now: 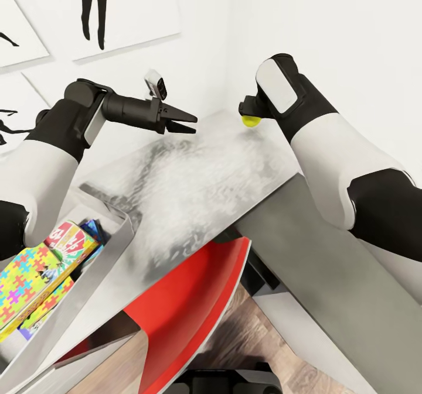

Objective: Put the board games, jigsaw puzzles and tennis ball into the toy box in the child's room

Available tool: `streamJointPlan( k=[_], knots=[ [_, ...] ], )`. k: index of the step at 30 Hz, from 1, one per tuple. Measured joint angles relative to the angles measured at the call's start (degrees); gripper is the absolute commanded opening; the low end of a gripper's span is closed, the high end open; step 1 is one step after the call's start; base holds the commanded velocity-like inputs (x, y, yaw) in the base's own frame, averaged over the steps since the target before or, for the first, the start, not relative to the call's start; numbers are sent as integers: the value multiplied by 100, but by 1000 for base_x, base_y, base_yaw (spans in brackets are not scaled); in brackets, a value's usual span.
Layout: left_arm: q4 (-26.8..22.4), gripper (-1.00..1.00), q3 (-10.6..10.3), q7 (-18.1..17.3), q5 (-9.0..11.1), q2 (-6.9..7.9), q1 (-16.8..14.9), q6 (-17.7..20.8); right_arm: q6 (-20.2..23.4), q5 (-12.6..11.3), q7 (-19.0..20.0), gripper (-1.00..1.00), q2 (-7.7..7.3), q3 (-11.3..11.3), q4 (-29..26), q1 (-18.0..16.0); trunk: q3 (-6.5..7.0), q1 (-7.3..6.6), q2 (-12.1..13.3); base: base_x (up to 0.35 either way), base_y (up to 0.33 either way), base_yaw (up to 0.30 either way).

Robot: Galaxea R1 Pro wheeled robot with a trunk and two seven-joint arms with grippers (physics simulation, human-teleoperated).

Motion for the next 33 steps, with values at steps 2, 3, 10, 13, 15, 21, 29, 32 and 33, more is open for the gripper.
streamJointPlan(
  k=[2,3,10,13,15,21,29,32,33],
  knots=[
    [0,100,1,0,0,4,0,0,2,0,3,-100,-4,-2,-1,0,0,0,0,0,0,0],
    [0,100,1,0,0,6,0,0,3,0,4,-100,-4,-4,-1,0,0,0,0,0,0,0],
    [0,100,-7,0,1,8,0,0,4,0,5,-100,5,-1,-1,0,32,0,0,0,0,0],
    [0,100,-7,0,1,9,0,0,4,1,5,-100,2,-5,2,0,59,-1,-1,0,0,0],
    [0,100,-7,0,1,9,0,0,4,1,5,-100,1,-6,2,0,78,-1,-1,0,0,0],
    [0,100,-7,0,4,9,0,0,4,1,5,-100,1,-7,0,0,135,1,-1,-41,0,0],
    [0,100,-8,0,4,9,0,0,4,1,5,-100,7,-3,1,0,211,0,0,-97,0,0],
    [0,100,-9,0,2,9,0,0,10,1,5,-100,4,0,4,0,239,0,0,-13,0,4],
    [0,100,-8,0,2,9,0,0,11,1,5,-100,3,-1,4,0,249,0,-1,-7,0,21]
  ],
)
